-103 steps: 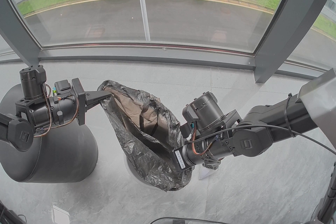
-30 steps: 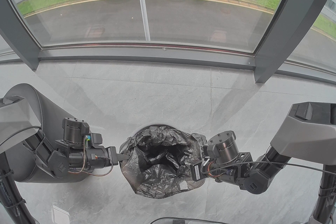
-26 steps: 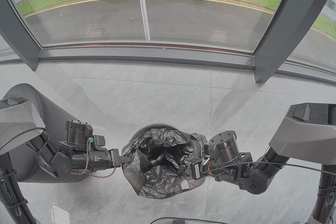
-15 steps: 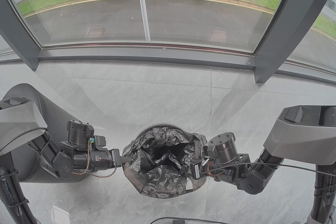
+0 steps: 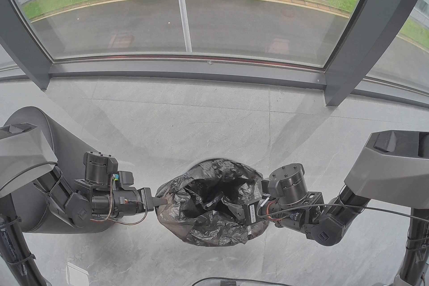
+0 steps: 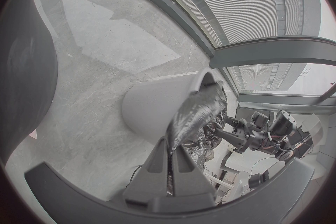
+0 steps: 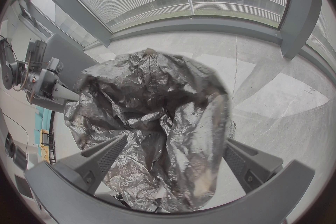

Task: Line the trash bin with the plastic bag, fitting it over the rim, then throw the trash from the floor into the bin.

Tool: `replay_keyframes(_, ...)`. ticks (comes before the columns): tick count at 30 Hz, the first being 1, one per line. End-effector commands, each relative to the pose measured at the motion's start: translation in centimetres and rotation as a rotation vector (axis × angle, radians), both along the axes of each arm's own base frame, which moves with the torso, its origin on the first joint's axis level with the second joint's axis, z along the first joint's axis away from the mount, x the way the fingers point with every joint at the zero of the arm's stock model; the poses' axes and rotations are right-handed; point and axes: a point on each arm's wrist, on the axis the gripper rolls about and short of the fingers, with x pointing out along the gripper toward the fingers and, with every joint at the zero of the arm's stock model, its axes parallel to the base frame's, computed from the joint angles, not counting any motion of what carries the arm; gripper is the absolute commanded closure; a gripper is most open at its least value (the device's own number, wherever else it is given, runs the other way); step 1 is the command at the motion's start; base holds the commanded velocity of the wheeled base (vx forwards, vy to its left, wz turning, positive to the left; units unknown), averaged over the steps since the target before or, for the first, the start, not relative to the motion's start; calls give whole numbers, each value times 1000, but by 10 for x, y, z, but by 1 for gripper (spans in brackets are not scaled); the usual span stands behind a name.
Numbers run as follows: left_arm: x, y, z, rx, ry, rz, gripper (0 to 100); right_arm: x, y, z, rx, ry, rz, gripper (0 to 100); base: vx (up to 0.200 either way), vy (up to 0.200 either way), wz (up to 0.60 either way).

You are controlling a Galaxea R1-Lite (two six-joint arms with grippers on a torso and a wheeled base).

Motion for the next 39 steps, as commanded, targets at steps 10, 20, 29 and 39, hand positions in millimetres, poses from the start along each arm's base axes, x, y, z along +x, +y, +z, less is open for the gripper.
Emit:
replay_keyframes(10,1,1,4,-9,-11,5,100,-2,13,29,55,-76,37,0,0,0,0)
replay_keyframes(20,4,1,5,-12,-19,6,100,19,29,23,8,-105,53,0,0,0,0)
replay_keyframes(29,9,2,8,-20,-32,20,100,53,56,2,-53,-81,42,0,0,0,0)
replay_keyframes(39,10,5,9,-21,-37,27,100,87,54,8,-129,-141,-16,0,0,0,0)
